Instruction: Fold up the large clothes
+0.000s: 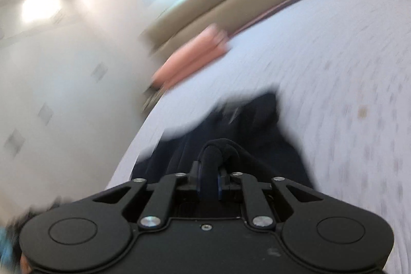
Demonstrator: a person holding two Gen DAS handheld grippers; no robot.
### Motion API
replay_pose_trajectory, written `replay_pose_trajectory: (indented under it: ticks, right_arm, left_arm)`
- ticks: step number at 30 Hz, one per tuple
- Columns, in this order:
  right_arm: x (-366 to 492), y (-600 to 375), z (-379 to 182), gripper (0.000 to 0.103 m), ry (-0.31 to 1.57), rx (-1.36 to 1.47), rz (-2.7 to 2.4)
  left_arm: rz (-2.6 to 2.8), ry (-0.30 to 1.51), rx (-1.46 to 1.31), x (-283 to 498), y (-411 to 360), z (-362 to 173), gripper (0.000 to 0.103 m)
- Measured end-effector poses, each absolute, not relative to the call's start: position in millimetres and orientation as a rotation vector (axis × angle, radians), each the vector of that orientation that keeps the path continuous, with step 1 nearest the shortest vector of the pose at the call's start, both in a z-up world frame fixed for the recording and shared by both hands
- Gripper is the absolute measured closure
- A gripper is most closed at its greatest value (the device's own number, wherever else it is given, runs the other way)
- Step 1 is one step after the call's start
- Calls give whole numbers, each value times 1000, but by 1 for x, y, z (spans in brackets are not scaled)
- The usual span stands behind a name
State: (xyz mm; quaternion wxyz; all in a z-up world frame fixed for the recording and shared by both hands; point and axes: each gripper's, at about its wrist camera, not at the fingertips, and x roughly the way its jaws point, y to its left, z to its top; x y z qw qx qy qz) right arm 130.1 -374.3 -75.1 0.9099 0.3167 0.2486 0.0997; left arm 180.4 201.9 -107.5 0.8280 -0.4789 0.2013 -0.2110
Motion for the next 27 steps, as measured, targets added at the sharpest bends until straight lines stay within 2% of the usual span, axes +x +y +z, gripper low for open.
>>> replay_pose_trajectory:
  ticks: [1,2,3,5,7,10,15,16,17,18,23,27]
  right_arm:
    - [145,-377,-67,73,475,658,155]
    - [153,-380,-60,68,456,656,135]
    - [156,-381,-56,58,452,669,141]
    - [147,-377,-54,54,453,643,192]
    - [132,-361,-59,24,456,480,169]
    - [125,-343,-78,27,503,284,143]
    - [124,-367,-81,27,479,389,95]
    - [128,-369,-81,26,491,361,101]
    - [133,-367,-82,26,513,315,110]
    - [140,-362,-86,26,538,256,114]
    - [156,-315,-133,23,545,-23,183]
    - [171,-265,-145,21,453,-194,135]
  left_arm:
    - [-411,405,-1029,189,206,-104,28]
    - [-373,369,-1033,192,210,-101,19]
    - [-326,338,-1024,188,215,-101,19]
    - [-310,370,-933,178,226,-101,20]
    - [-281,443,-844,172,226,-109,20]
    - [-299,529,-828,172,215,-130,21]
    - [-332,589,-650,191,184,-136,24]
    - [-330,583,-599,198,177,-135,33]
    - [-327,570,-536,206,167,-134,46]
    - [-330,564,-497,215,161,-132,48]
    - [-313,522,-486,253,131,-157,47]
    - [-210,500,-516,285,135,-147,47]
